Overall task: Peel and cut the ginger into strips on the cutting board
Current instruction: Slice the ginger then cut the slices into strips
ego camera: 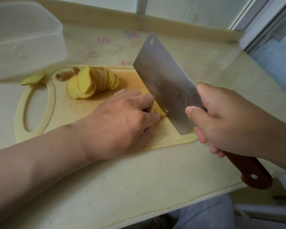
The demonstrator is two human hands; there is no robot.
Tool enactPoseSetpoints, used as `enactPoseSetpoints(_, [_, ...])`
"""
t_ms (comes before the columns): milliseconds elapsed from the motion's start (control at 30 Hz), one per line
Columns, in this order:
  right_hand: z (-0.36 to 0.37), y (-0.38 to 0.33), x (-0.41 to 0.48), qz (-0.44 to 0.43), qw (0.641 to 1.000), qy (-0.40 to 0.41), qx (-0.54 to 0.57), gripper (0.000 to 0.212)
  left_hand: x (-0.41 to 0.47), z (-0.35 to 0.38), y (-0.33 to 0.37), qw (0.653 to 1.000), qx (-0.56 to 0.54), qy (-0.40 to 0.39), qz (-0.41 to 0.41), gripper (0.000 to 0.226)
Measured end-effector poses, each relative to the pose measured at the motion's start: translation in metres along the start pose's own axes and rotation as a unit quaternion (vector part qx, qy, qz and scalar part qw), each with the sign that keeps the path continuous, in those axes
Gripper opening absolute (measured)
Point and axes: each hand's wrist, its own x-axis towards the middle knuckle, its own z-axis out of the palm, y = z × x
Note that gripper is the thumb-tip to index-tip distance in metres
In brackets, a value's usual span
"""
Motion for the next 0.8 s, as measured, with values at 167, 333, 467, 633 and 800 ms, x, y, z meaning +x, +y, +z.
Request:
enactPoseSetpoints(167, [0.002,0.001,-0.008,-0.009,1.0,0.024,0.002,0.028,0.001,0.0,0.001,1.0,-0.006,0.007,-0.004,0.031])
enactPoseSetpoints(333, [0.005,0.003,-0.012,-0.01,0.999,0.034,0.008,0.033,0.001,0.002,0.001,1.0,-0.006,0.014,-0.001,0.034])
enactPoseSetpoints(467, [0.006,0.002,-0.014,-0.011,0.999,0.037,-0.004,0.03,0.001,0.001,0.0,1.0,-0.005,0.015,-0.003,0.037])
enactPoseSetpoints(633, [0.004,-0.001,-0.012,-0.005,1.0,0.019,-0.015,0.029,0.0,0.002,0.0,1.0,-0.001,0.012,-0.002,0.035])
enactPoseSetpoints(800, [-0.002,-0.013,0.002,0.01,0.999,-0.019,-0.046,0.027,0.0,0.002,-0.001,1.0,0.001,0.012,0.01,0.024])
